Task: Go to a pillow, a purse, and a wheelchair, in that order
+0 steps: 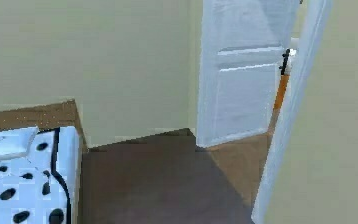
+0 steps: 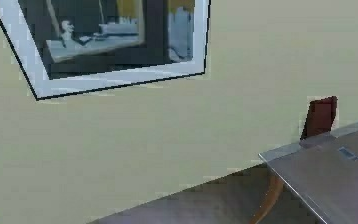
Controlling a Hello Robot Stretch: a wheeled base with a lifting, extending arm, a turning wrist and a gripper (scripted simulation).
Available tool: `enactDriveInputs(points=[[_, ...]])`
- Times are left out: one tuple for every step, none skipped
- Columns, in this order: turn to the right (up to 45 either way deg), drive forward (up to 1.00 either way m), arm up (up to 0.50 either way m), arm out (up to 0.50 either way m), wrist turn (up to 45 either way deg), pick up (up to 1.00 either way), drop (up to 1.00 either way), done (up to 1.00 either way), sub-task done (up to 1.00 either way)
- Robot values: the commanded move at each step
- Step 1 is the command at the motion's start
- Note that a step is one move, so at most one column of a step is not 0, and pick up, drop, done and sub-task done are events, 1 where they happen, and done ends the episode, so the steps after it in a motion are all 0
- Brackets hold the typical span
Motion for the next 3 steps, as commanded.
enactDriveInputs(points=[[-18.0, 0.0, 0.0, 0.0, 0.0, 0.0, 0.0, 0.0, 0.0], [0.0, 0.9, 0.0, 0.0, 0.0, 0.0, 0.0, 0.0, 0.0], [-45.0, 0.0, 0.0, 0.0, 0.0, 0.0, 0.0, 0.0, 0.0]])
